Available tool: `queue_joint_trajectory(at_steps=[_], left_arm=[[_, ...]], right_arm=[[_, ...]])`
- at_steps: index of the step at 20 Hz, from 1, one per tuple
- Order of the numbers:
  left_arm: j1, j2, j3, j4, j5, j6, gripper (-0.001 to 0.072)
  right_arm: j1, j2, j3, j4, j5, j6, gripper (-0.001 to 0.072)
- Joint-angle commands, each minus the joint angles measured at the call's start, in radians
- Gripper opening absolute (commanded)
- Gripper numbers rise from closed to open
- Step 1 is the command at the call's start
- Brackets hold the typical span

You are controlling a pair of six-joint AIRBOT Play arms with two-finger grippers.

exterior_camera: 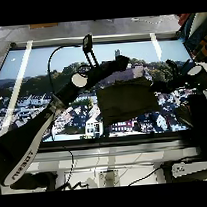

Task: Fold the clothes and pants, and hang the long-sleeved shirts on hangers.

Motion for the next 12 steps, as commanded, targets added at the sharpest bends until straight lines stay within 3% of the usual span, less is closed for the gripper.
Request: queue_joint_trajectory(at_steps=[1,3,7,12], left_arm=[[0.007,0.001,0.001,0.002,0.000,0.000,0.0711],[0.021,0.001,0.001,0.002,0.000,0.000,0.0711],[0.052,0.001,0.001,0.001,-0.001,0.000,0.0710],[0.070,0.001,0.001,0.001,-0.001,0.000,0.0710]], right_arm=[[0.031,-0.006,0.001,-0.118,-0.126,0.180,0.0694],[0.025,-0.027,0.002,-0.106,-0.146,0.241,0.0693],[0.025,-0.121,0.010,-0.077,-0.090,0.243,0.0693],[0.026,-0.294,0.080,0.100,0.219,0.173,0.0689]])
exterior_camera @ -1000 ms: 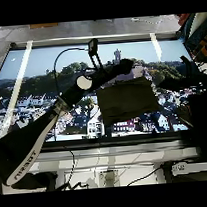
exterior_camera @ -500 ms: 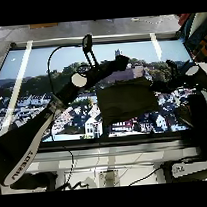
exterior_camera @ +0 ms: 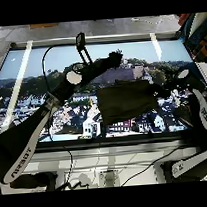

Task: Fold the clothes and pants, and hang the long-sleeved shirts on hangers.

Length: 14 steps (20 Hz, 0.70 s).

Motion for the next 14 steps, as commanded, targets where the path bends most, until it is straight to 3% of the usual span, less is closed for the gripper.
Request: queue_joint_trajectory(at_steps=[1,4,8,11,12,13,14], left_arm=[[0.011,0.001,0.001,0.001,0.000,0.000,0.0710],[0.013,0.001,0.001,0.008,-0.006,0.000,0.0710],[0.032,0.002,0.001,0.051,-0.060,0.001,0.0708],[0.069,0.019,0.001,0.218,-0.149,0.000,0.0708],[0.085,0.029,0.001,0.245,-0.175,0.001,0.0708],[0.103,0.044,0.001,0.262,-0.192,0.001,0.0706],[0.125,0.064,0.001,0.278,-0.204,0.001,0.0702]], right_arm=[[0.005,-0.125,0.025,0.156,0.241,-0.071,0.0680],[0.037,-0.189,0.025,0.338,0.348,-0.219,0.0669],[0.134,-0.193,0.027,0.472,0.211,-0.256,0.0678],[0.249,-0.193,0.027,0.510,0.103,-0.256,0.0690],[0.286,-0.193,0.028,0.522,0.082,-0.256,0.0582],[0.319,-0.193,0.036,0.531,0.071,-0.256,0.0282],[0.344,-0.192,0.054,0.534,0.067,-0.255,0.0034]])
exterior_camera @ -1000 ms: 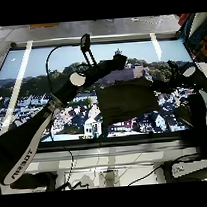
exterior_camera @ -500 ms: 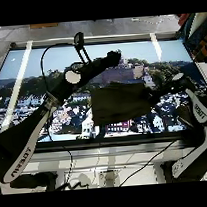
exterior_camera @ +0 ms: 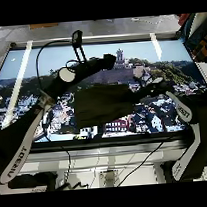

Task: Fold the clothes and pants, and hang the long-sleeved shirts on hangers.

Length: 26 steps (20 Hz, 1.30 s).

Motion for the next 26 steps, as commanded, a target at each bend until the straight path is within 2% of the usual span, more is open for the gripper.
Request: queue_joint_trajectory(at_steps=[1,5,6,7,8,9,13,17,20,23,24,26], left_arm=[[0.066,0.059,0.001,0.121,-0.081,0.000,0.0698],[0.175,0.198,0.001,0.371,-0.274,0.000,0.0690],[0.202,0.235,0.001,0.438,-0.334,0.000,0.0597],[0.230,0.271,0.001,0.509,-0.386,0.000,0.0432],[0.256,0.303,0.001,0.565,-0.423,0.000,0.0313],[0.278,0.328,0.001,0.601,-0.447,0.000,0.0283],[0.342,0.381,0.001,0.615,-0.459,0.000,0.0284],[0.344,0.383,0.001,0.615,-0.459,0.000,0.0284],[0.344,0.384,0.001,0.615,-0.459,0.000,0.0284],[0.344,0.384,0.001,0.615,-0.459,0.000,0.0285],[0.344,0.384,0.001,0.615,-0.459,0.000,0.0285],[0.344,0.384,0.001,0.615,-0.459,0.000,0.0285]], right_arm=[[0.102,0.002,0.047,0.074,-0.043,-0.010,0.0035],[0.070,0.070,0.182,0.122,0.043,0.013,0.0034],[0.039,0.109,0.218,0.117,0.059,0.036,0.0034],[0.002,0.150,0.244,0.103,0.058,0.073,0.0034],[-0.046,0.204,0.262,0.086,0.050,0.117,0.0034],[-0.100,0.259,0.272,0.062,0.050,0.156,0.0034],[-0.380,0.520,0.277,-0.119,0.092,0.345,0.0035],[-0.732,0.766,0.277,-0.305,0.141,0.514,0.0035],[-0.983,0.897,0.277,-0.529,0.178,0.563,0.0035],[-1.200,0.942,0.275,-0.802,0.296,0.569,0.0035],[-1.260,0.940,0.270,-0.866,0.340,0.577,0.0035],[-1.371,0.940,0.232,-0.903,0.425,0.665,0.0035]])
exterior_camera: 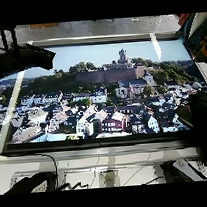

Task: Fold the clothes and pants, and hang the long-sleeved shirts on hangers.

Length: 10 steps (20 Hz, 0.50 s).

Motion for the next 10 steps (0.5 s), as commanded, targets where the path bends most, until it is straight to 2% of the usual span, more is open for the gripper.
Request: queue_joint_trajectory(at_steps=[1,2,4,10], left_arm=[[0.001,0.001,0.000,0.002,0.000,0.000,0.0285],[0.001,0.001,0.000,0.002,0.000,0.000,0.0284],[0.001,0.001,0.000,0.002,0.000,0.000,0.0285],[0.001,0.001,0.000,0.002,0.000,0.000,0.0285]], right_arm=[[-0.215,0.027,-0.056,-0.181,0.153,0.106,0.0047],[-0.241,0.027,-0.080,-0.184,0.157,0.108,0.0167],[-0.263,0.027,-0.106,-0.185,0.153,0.108,0.0720],[-0.263,0.027,-0.107,-0.166,0.124,0.106,0.0694]])
